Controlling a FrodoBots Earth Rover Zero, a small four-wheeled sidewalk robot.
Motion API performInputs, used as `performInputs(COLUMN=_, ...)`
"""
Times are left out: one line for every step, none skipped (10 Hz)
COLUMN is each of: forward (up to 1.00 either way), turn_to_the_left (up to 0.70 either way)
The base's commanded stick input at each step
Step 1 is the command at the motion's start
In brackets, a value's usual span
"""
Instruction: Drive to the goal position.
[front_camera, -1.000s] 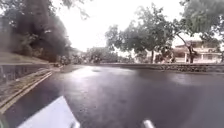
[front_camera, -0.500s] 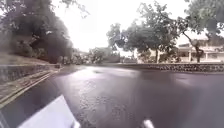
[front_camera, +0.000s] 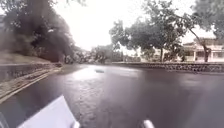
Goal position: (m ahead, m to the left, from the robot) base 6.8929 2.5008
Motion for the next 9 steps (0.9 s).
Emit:
performInputs(forward=1.00, turn_to_the_left=0.06)
performInputs(forward=1.00, turn_to_the_left=0.16)
performInputs(forward=1.00, turn_to_the_left=0.34)
performInputs(forward=1.00, turn_to_the_left=0.40)
performInputs(forward=1.00, turn_to_the_left=0.40)
performInputs(forward=1.00, turn_to_the_left=0.40)
performInputs(forward=1.00, turn_to_the_left=0.34)
performInputs(forward=1.00, turn_to_the_left=0.28)
performInputs(forward=1.00, turn_to_the_left=0.22)
